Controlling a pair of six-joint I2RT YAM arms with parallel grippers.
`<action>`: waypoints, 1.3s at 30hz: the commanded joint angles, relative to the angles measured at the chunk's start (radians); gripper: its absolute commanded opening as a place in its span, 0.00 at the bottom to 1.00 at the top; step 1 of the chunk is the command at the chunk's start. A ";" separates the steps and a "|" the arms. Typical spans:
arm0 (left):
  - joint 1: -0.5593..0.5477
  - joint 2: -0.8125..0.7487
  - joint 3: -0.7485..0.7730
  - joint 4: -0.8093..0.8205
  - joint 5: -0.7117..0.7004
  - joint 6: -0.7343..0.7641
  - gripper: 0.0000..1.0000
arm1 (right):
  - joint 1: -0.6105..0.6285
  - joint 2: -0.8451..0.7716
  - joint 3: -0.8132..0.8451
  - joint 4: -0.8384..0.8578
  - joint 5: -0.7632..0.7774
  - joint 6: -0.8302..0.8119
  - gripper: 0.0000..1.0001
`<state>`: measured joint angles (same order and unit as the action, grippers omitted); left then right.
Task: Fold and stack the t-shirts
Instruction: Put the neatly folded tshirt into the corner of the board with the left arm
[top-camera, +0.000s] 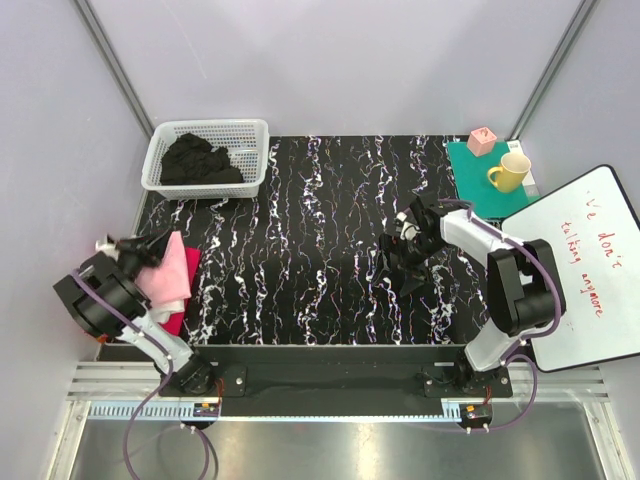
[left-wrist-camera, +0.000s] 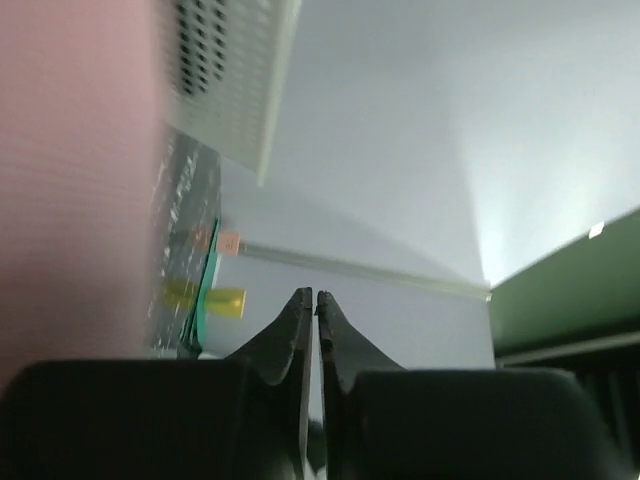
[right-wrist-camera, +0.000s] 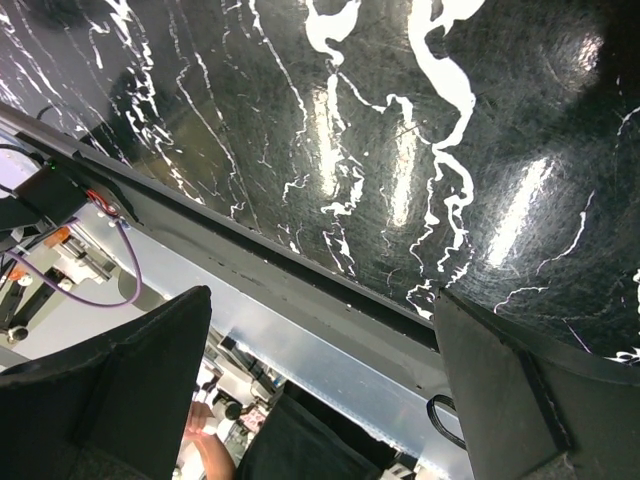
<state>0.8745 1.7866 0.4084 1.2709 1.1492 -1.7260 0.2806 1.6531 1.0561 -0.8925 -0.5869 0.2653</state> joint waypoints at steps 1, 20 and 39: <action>-0.158 -0.163 0.116 0.395 0.081 -0.053 0.12 | 0.005 0.023 0.045 -0.008 -0.010 -0.015 1.00; -0.934 -0.442 0.648 -1.820 -0.693 1.474 0.75 | 0.003 -0.075 0.114 0.001 0.119 0.041 1.00; -1.269 -0.079 0.882 -2.102 -1.212 1.522 0.99 | 0.003 -0.250 0.182 0.012 0.506 0.100 1.00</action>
<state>-0.3988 1.7309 1.2377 -0.8284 -0.0570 -0.2317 0.2806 1.4445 1.2362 -0.8883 -0.1402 0.3424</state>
